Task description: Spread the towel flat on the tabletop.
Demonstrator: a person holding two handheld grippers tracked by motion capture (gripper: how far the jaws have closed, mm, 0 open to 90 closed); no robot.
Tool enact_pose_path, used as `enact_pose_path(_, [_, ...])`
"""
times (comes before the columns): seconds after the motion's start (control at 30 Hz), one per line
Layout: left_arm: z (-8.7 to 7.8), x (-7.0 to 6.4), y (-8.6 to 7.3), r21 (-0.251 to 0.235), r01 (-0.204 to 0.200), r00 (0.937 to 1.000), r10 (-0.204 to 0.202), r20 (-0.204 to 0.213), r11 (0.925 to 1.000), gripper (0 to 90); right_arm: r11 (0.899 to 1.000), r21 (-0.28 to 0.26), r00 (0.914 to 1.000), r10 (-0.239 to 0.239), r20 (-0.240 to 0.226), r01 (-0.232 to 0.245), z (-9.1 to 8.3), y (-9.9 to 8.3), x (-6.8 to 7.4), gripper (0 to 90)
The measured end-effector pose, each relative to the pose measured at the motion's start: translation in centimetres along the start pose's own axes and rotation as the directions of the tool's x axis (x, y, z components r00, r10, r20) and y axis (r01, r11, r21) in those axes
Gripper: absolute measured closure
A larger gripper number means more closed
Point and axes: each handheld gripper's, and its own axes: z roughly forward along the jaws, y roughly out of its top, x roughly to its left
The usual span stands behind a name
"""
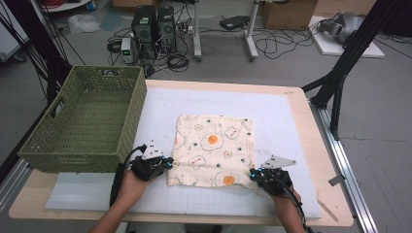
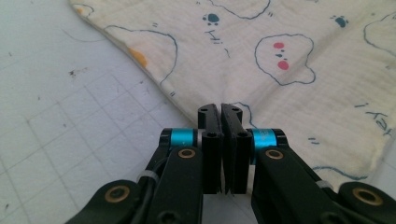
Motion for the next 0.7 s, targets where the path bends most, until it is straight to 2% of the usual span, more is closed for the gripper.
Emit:
enact_pose_path(0.13, [-0.7,0.1,-0.3,-0.008,0.016,0.9994,-0.016,0.031,0.9998,86.2,1.000,-0.007,1.0000,0.009,0.000,-0.009,-1.0,-0.5,-0.2,89.5])
enact_pose_path(0.17, [-0.7,0.1,-0.4,-0.008,0.020,0.9992,-0.019,0.034,0.9998,85.4,1.000,-0.016,0.9999,0.015,-0.004,-0.016,-1.3,-0.7,-0.3,87.7])
enact_pose_path(0.2, [-0.8,0.1,-0.5,-0.010,0.022,0.9994,-0.022,0.028,0.9997,83.2,0.999,-0.037,0.9996,0.026,-0.007,-0.026,-1.4,-0.8,-0.4,81.6])
enact_pose_path(0.23, [-0.8,0.2,-0.6,-0.015,0.039,0.9990,-0.039,0.020,0.9991,77.8,0.998,-0.048,0.9988,0.045,-0.018,-0.045,-1.6,-0.7,-0.4,75.9])
enact_pose_path(0.27, [-0.8,0.3,-0.6,-0.021,0.058,0.9983,-0.058,0.013,0.9981,66.6,0.997,-0.061,0.9982,0.051,-0.032,-0.053,-1.6,-0.7,-0.3,68.7])
enact_pose_path(0.3, [-0.8,0.4,-0.6,-0.025,0.076,0.9971,-0.076,0.005,0.9968,59.9,0.996,-0.063,0.9978,0.054,-0.039,-0.057,-1.4,-0.6,-0.2,64.0])
enact_pose_path(0.33, [-0.8,0.5,-0.7,-0.037,0.091,0.9958,-0.091,0.003,0.9951,57.5,0.997,-0.058,0.9972,0.057,-0.049,-0.060,-1.2,-0.6,0.0,63.5])
enact_pose_path(0.4, [-0.6,0.5,-0.8,-0.039,0.101,0.9949,-0.101,-0.003,0.9942,55.0,0.999,-0.030,0.9980,0.026,-0.058,-0.028,-0.4,-0.6,0.5,63.3])
enact_pose_path(0.43, [-0.5,0.4,-0.8,-0.032,0.093,0.9957,-0.093,-0.002,0.9952,55.3,1.000,-0.011,0.9985,0.013,-0.054,-0.013,-0.1,-0.6,0.8,64.9])
enact_pose_path(0.53, [0.0,0.0,-1.0,0.002,0.070,0.9975,-0.070,0.004,0.9975,59.4,1.000,0.004,0.9980,-0.008,-0.063,0.009,-0.2,-0.4,1.0,85.2])
enact_pose_path(0.57, [0.2,-0.3,-1.2,0.021,0.042,0.9991,-0.042,0.004,0.9989,66.0,1.000,0.009,0.9975,-0.021,-0.067,0.021,-0.3,-0.5,1.0,86.9])
enact_pose_path(0.6, [0.2,-0.5,-1.2,0.015,0.027,0.9996,-0.027,-0.008,0.9995,69.7,0.999,0.016,0.9974,-0.029,-0.066,0.030,-0.4,-0.5,1.0,87.4])
enact_pose_path(0.67, [0.1,-0.8,-1.1,0.028,0.013,0.9997,-0.013,0.019,0.9995,85.3,0.999,0.032,0.9968,-0.041,-0.069,0.043,-0.7,-0.5,1.1,87.7])
enact_pose_path(0.7, [0.0,-1.0,-1.1,0.036,-0.014,0.9998,0.013,0.017,0.9992,85.7,0.998,0.039,0.9966,-0.046,-0.068,0.049,-0.9,-0.6,1.2,87.7])
